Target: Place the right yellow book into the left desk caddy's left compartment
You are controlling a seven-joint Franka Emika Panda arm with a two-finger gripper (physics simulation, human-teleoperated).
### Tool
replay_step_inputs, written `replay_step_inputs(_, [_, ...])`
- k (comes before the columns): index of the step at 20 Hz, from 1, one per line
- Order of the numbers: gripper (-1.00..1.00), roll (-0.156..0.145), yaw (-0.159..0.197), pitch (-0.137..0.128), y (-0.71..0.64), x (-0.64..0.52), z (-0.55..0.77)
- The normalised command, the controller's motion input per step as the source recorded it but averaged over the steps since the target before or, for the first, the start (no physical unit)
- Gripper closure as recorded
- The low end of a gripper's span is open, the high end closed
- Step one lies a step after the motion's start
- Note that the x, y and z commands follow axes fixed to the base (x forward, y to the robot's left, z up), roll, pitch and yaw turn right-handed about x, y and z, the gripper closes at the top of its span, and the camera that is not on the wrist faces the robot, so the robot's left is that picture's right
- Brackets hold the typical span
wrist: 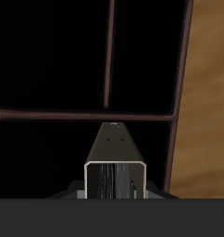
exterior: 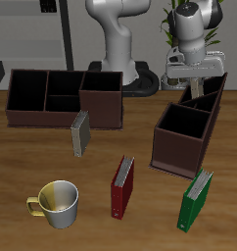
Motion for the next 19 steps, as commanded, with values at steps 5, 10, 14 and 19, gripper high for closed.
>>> replay_step_inputs(5, [-1.0,0.036,0.008,0.052,0.02,0.01,-0.09])
replay_step_inputs(10, [-1.0,0.01,-0.002,0.021,-0.03,-0.01,-0.04])
replay_step_inputs(14, [-1.0,0.022,-0.011,0.017,-0.06,-0.02,-0.07])
replay_step_inputs(19, [-1.0,0.005,-0.019,0.011,-0.07,0.01,0.03])
